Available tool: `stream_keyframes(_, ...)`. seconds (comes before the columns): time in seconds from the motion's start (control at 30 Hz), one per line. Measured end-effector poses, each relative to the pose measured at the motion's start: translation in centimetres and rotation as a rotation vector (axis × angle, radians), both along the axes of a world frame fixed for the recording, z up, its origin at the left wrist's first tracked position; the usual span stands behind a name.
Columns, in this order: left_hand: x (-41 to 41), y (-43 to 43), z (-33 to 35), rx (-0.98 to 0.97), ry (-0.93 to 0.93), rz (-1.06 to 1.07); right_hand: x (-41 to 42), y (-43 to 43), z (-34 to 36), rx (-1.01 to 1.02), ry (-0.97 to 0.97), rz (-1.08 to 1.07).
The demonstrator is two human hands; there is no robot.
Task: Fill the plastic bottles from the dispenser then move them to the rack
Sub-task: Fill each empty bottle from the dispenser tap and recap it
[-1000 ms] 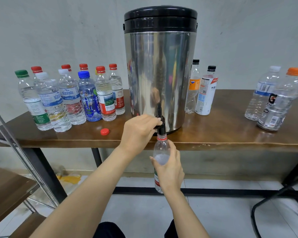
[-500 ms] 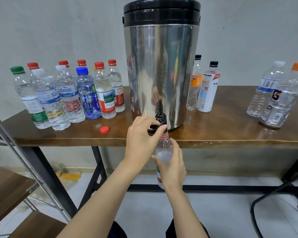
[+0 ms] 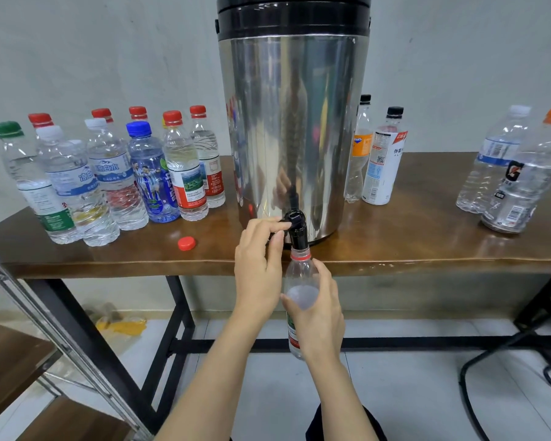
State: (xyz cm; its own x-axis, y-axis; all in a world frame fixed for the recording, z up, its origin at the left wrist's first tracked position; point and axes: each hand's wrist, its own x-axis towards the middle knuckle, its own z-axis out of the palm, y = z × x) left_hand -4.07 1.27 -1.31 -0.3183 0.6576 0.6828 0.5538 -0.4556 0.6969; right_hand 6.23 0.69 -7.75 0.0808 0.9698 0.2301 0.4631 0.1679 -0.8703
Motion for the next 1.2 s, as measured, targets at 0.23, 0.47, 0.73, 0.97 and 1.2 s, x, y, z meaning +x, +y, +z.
stream_keyframes(0.23,0.66,0.46,-0.55,0.035,-0.041,0.041,-0.09,-0.03,0.02,0.002,0.056,0.021)
stream_keyframes(0.47,0.51,0.76,-0.85,0.062,-0.046,0.016,-0.15,-0.05,0.12,-0.005,0.065,0.020)
stream_keyframes(0.73,0.51,0.79,-0.79,0.073,-0.057,-0.002,-0.16,-0.08,0.29,-0.026,0.064,0.016)
stream_keyframes(0.97,0.52,0.82,-0.92,0.069,-0.068,-0.017,-0.13,-0.08,0.35,-0.029,0.040,0.018)
stream_keyframes(1.2,0.57,0.85,-0.93,0.069,-0.076,-0.017,-0.06,-0.12,0.29,-0.020,0.044,0.017)
